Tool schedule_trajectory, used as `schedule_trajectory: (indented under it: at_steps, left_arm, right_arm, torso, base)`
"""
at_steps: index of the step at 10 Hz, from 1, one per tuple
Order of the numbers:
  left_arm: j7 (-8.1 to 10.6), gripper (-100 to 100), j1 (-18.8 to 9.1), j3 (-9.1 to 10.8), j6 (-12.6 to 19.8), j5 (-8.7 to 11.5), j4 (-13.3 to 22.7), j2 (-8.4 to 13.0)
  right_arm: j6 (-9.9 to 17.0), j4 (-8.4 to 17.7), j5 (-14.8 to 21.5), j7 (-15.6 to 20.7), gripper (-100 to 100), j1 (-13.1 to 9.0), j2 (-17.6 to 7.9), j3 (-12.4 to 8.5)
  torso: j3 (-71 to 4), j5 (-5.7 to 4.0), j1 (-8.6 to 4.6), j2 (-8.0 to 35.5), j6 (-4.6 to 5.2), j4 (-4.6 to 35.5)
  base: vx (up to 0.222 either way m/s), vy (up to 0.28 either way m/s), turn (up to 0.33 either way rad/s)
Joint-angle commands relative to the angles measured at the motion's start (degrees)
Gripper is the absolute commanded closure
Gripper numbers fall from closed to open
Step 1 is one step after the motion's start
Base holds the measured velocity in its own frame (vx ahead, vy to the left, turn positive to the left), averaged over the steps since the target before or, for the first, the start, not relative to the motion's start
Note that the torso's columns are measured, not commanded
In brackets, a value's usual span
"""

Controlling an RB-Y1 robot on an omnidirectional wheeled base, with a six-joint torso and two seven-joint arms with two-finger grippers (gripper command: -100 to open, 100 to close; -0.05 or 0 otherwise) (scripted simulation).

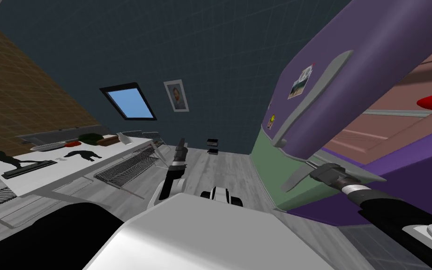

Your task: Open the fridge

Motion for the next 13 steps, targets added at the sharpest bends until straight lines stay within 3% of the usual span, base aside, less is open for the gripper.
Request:
schedule_trajectory:
  at_steps: [1,6,8,9,13]
  left_arm:
    - [0.00,0,0.0,0.00,0.0,0.0,0.0,0.0]
    - [0.00,0,0.0,0.00,0.0,0.0,0.0,0.0]
    - [0.00,0,0.0,0.00,0.0,0.0,0.0,0.0]
    - [0.00,0,0.0,0.02,0.0,0.0,0.0,0.0]
    - [0.00,0,0.0,0.01,0.0,0.0,0.0,0.0]
  right_arm:
    - [1.9,1.8,-0.5,-0.6,100,-0.9,-1.4,-1.3]
    - [4.2,5.5,-1.2,-1.4,100,-0.5,-2.3,-2.4]
    - [4.1,4.9,-1.1,-1.4,100,0.2,-1.8,-2.0]
    - [4.7,5.5,-1.4,-1.8,-100,0.5,-2.8,-3.1]
    - [5.6,7.1,-2.1,-2.7,-100,1.4,-5.0,-5.3]
  torso:
    - [0.0,-0.03,-0.16,0.0,-0.11,0.0]
    - [0.2,0.02,-0.09,0.3,0.10,0.1]
    - [0.4,-0.25,-0.13,0.6,0.46,0.0]
    - [0.7,-0.54,-0.64,1.0,0.70,0.0]
    - [0.6,-0.45,-0.07,0.8,0.75,-0.1]
  base:
    - [0.115,0.296,-0.016]
    - [0.105,0.286,-0.018]
    - [0.060,0.169,0.012]
    - [0.083,0.119,-0.027]
    - [0.160,0.170,-0.030]
